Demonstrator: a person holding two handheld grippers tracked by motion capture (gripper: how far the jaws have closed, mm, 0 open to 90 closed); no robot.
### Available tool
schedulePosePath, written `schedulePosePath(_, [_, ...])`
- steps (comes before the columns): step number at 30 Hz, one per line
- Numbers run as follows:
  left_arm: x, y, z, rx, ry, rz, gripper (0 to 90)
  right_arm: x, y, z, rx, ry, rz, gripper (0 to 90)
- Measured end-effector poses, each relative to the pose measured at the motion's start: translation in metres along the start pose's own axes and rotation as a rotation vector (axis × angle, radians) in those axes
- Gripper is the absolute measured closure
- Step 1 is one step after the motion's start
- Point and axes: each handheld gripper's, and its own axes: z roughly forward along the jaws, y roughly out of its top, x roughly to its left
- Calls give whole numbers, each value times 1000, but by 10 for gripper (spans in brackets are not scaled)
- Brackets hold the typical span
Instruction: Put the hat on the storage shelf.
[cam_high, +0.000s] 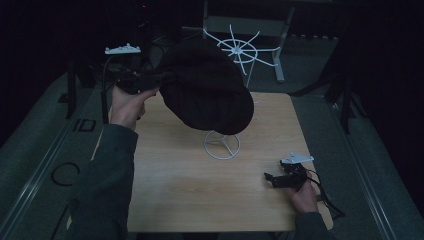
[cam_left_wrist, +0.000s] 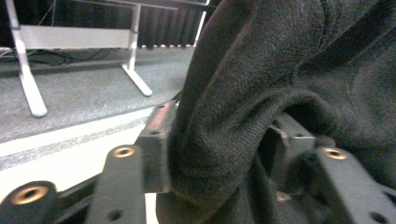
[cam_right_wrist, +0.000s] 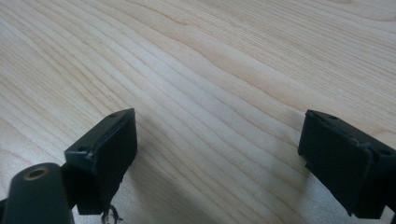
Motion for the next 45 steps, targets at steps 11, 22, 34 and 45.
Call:
schedulePosePath(11, [1, -2, -1, 18, 27, 5, 376, 0, 0, 0, 0, 0, 0, 116])
schedulePosePath(22, [2, -4, -8, -1, 13, -1, 301, 0, 0, 0, 0, 0, 0, 116])
schedulePosePath(34, [7, -10, -21, -11, 49, -4, 295, 0, 0, 0, -1, -1, 0, 116])
schedulePosePath(45, [2, -12, -28, 19, 94, 45, 373, 0, 0, 0, 0, -1, -1, 116])
